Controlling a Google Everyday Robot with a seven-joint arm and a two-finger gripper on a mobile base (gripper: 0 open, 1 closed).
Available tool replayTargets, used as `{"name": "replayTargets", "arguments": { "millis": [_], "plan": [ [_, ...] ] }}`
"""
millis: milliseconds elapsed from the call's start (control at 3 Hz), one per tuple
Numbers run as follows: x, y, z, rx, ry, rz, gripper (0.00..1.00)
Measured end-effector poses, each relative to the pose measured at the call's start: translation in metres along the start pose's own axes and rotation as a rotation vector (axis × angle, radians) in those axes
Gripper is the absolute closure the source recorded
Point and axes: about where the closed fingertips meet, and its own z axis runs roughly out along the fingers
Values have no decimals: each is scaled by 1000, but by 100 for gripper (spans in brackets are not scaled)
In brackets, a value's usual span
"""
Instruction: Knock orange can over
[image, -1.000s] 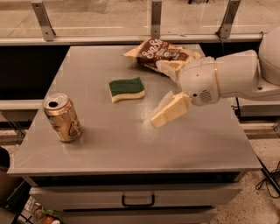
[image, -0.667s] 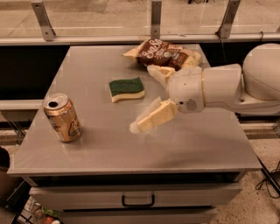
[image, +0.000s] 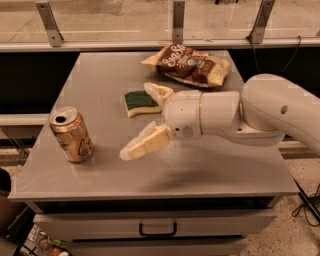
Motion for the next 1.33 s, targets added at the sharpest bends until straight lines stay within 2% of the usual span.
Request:
{"name": "replayTargets", "arguments": {
  "millis": [667,1333],
  "plan": [
    [-5,17,47,-74,-21,-10,0],
    [-9,22,84,-127,-19,6,0]
  ]
}}
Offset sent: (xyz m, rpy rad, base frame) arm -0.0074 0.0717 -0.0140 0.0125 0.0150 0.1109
